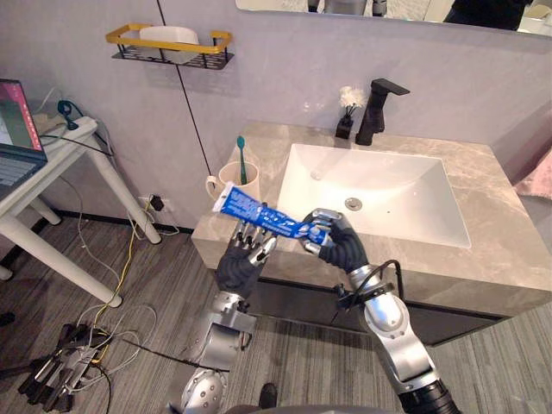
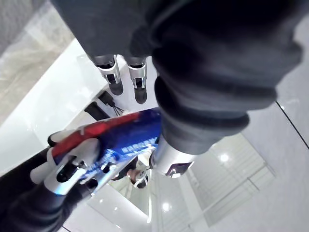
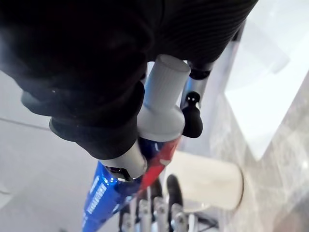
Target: Organize washtable
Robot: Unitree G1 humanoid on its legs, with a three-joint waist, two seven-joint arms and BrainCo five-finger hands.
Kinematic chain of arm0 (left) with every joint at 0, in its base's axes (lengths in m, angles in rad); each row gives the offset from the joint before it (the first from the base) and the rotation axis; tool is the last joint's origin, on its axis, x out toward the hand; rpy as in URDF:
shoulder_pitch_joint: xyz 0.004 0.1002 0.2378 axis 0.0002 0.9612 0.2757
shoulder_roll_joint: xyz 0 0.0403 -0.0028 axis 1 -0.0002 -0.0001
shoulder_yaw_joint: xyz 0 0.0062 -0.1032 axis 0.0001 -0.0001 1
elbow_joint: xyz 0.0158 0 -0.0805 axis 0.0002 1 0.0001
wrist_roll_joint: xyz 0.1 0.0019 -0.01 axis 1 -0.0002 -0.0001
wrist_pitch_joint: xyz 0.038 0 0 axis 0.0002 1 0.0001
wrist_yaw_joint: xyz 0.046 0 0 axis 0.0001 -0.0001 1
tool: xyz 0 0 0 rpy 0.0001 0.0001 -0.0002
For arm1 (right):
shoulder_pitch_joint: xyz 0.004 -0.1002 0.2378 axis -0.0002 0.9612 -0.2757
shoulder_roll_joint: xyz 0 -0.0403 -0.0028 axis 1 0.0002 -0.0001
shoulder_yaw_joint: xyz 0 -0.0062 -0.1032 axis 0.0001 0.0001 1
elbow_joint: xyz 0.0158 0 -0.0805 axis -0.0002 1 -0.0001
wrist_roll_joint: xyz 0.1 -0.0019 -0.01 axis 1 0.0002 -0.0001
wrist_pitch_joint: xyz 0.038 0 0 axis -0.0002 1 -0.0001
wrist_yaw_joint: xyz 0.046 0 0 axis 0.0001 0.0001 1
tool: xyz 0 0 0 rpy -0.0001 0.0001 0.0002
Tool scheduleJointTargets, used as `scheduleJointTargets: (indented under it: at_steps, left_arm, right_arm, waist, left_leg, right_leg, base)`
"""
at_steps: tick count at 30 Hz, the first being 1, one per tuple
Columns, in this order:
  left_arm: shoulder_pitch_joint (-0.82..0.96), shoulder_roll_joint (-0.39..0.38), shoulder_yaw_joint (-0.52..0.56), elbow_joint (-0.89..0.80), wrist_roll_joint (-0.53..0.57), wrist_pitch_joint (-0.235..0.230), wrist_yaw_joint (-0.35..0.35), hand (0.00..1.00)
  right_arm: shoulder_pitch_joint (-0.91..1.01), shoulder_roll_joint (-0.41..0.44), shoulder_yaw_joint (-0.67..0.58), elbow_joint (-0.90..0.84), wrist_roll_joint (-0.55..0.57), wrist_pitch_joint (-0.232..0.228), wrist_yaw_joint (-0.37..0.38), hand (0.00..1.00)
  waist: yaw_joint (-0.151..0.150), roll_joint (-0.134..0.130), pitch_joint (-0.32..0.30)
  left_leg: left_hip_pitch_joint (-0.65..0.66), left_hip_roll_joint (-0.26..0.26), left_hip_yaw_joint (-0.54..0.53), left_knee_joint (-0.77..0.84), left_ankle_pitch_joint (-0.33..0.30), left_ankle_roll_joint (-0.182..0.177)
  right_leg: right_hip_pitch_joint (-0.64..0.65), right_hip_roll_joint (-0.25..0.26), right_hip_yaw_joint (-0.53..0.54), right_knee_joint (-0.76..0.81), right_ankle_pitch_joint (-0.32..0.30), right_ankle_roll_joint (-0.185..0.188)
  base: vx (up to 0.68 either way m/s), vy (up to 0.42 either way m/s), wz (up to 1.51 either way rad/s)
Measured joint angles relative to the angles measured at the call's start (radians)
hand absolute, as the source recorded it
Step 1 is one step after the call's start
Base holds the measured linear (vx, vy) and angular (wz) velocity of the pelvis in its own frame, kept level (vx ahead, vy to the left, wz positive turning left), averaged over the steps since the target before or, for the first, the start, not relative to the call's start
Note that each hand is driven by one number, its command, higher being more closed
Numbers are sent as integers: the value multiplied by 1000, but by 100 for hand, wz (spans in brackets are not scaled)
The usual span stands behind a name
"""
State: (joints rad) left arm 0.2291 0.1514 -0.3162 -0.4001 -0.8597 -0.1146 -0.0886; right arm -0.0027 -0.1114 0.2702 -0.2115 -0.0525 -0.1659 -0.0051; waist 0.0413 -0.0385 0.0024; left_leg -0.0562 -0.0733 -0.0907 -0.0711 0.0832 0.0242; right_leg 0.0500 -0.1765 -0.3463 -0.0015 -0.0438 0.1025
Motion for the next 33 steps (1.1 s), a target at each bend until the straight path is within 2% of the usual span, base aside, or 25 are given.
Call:
scheduleJointTargets:
  at_steps: [5, 9, 15, 18, 25, 33]
  left_arm:
    - [29, -4, 5, -2, -41, 0, -1, 0]
    - [33, -10, 5, -27, -51, 0, -1, 0]
    - [36, -9, -1, -34, -56, 1, -12, 0]
    - [36, -9, -9, -33, -70, 3, -13, 0]
    - [34, -10, -43, -3, -72, 3, -11, 0]
    - [14, -10, -48, 49, -85, 18, 12, 0]
  right_arm:
    - [0, 28, -66, -5, 1, 0, -26, 100]
    - [-1, 29, -68, -11, 2, 0, -38, 100]
    - [-5, 65, -59, -12, 2, 3, -26, 100]
    - [-30, 64, -36, -12, 2, 17, -12, 100]
    - [-57, 65, 25, -13, 1, 18, -7, 100]
    - [-70, 62, 31, -12, 1, 20, 9, 100]
  waist:
    - [0, 1, -4]
    - [-1, 1, -4]
    - [0, 1, -4]
    - [-2, 1, -4]
    - [0, 1, -4]
    - [-1, 1, -4]
  left_leg:
    - [2, 0, -2, 0, 0, 0]
    - [4, 0, -1, 0, 0, 0]
    - [6, 2, 7, 0, -4, -5]
    - [6, 2, 13, -2, -4, -5]
    - [6, 2, 13, -4, -1, 0]
    - [6, 3, 15, -8, -1, 0]
  right_leg:
    - [5, 2, -2, -4, 0, 0]
    - [5, 1, 0, -3, 0, 0]
    - [4, 1, 9, -2, -2, -2]
    - [-1, 1, 18, -2, -3, -5]
    - [-2, 1, 18, -3, 1, 1]
    - [-4, 2, 19, -3, 1, 1]
  base:
    - [0, 0, 0]
    - [0, 0, 0]
    - [0, 0, -3]
    - [0, 0, -6]
    - [0, 0, 0]
    - [0, 0, 0]
